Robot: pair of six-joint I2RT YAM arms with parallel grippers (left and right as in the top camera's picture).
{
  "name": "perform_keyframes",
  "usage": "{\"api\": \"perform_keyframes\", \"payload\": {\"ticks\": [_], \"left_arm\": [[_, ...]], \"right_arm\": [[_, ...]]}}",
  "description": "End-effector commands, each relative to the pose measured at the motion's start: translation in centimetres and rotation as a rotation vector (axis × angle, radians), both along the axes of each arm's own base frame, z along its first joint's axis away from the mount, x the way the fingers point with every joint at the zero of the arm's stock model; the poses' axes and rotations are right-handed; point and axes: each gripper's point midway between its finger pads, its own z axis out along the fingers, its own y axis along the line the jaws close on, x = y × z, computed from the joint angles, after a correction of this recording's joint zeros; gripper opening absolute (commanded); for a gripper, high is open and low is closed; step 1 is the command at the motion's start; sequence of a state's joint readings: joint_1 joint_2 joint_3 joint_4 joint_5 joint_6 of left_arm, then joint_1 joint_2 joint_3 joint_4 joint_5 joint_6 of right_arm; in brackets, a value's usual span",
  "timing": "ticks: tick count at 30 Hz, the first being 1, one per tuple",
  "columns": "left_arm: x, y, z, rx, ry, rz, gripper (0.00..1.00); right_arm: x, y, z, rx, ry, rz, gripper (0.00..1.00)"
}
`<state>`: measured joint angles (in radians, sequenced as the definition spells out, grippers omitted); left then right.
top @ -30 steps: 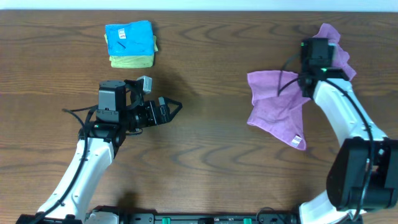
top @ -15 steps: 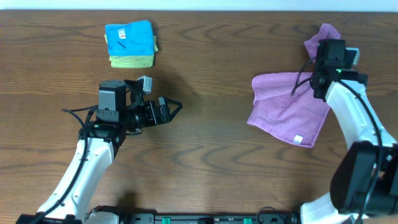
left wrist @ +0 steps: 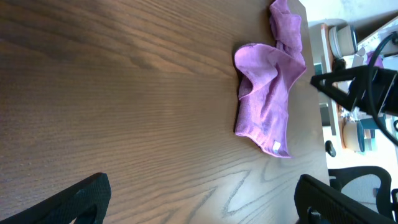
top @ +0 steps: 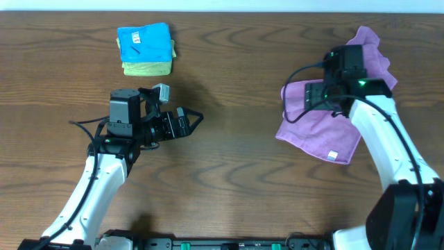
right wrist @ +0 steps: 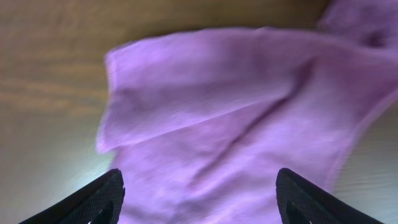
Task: Fold the cloth
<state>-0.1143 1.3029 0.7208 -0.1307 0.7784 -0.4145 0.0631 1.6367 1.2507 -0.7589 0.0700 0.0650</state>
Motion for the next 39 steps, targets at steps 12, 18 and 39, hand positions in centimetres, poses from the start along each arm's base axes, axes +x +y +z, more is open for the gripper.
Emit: {"api": "perform_keyframes", "payload": {"ticks": [12,18,39], "left_arm": [[0.5,-0.2,0.9,0.007,-0.038,-0.012,0.96],[0.5,-0.2,0.9,0.007,-0.038,-0.012,0.96],[0.5,-0.2,0.9,0.007,-0.039,-0.012,0.96]], "right_arm": [[-2.7,6.9,-7.6,0.247,0.295,0.069,0.78],[-3.7,8.3,-9.8,0.248,0.368,0.078,0.75],[-4.5,7.7,-10.2,0.147,0.397,0.082,0.54]]}}
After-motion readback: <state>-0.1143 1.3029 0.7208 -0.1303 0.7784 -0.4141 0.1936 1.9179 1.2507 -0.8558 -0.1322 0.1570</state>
